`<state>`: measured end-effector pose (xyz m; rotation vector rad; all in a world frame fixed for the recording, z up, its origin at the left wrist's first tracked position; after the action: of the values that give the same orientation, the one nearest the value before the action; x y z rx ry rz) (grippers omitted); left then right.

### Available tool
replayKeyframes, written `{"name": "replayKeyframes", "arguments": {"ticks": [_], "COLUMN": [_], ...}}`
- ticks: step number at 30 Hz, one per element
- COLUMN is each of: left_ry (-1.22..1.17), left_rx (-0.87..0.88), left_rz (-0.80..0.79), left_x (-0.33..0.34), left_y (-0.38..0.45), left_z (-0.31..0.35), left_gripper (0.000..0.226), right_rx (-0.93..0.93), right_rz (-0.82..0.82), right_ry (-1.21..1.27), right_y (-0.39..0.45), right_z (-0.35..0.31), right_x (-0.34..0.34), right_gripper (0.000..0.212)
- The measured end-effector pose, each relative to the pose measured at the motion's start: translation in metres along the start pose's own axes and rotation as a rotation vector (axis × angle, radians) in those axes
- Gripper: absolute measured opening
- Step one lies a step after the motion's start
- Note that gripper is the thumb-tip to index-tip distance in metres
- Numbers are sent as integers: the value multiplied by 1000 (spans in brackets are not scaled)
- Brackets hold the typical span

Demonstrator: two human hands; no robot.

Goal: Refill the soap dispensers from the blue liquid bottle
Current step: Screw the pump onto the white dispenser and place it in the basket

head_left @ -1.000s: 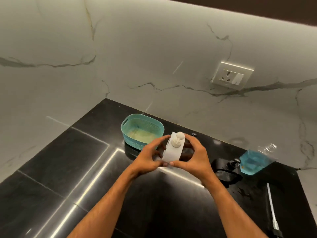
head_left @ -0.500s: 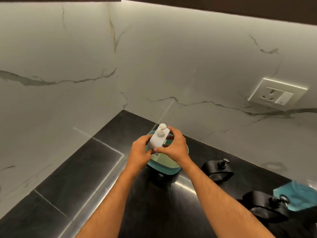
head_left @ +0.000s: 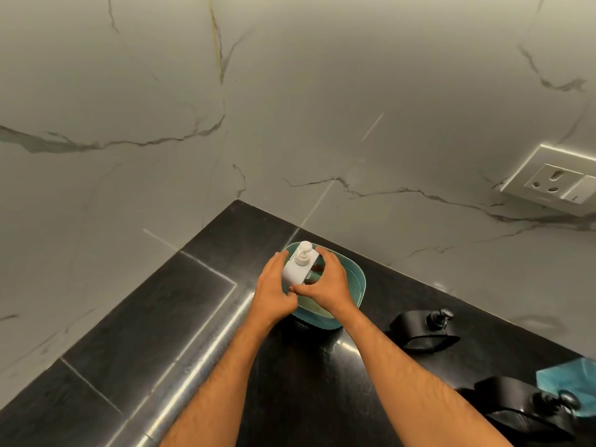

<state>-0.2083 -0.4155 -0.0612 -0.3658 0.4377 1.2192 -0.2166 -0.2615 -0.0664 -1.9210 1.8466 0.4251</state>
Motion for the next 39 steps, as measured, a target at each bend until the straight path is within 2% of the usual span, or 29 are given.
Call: {"name": "replayKeyframes", "arguments": {"ticks": [10, 16, 28, 34, 39], "left_ry": [-30, -31, 13, 3, -30], "left_rx": [-66, -56, -31, -53, 23], "left_rz": [13, 30, 20, 48, 165], "left_x": [6, 1, -1, -2, -3], "left_y": [8, 11, 10, 5, -19], "left_z": [-8, -5, -2, 0, 14], "left_gripper": [88, 71, 63, 70, 67], "right_rx": [34, 73, 72, 86, -23], "right_rz": [-63, -70, -64, -122, -105], "right_ry": [10, 63, 14, -35, -50], "right_y": [6, 7, 4, -1, -17], "right_z": [5, 1, -5, -8, -17], "right_x": [5, 5, 6, 6, -19], "right_gripper": [100, 100, 94, 118, 106]}}
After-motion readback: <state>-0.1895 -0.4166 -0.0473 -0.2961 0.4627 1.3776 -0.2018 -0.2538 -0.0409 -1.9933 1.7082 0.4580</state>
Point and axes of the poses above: each hand's wrist, its own y-axis towards the middle knuckle, its own x-axis out of the palm, z = x × y, the point moved 3 cm from there along y, towards the middle knuckle, and after that the axes turned 11 degrees about -z, right-handed, at the moved point
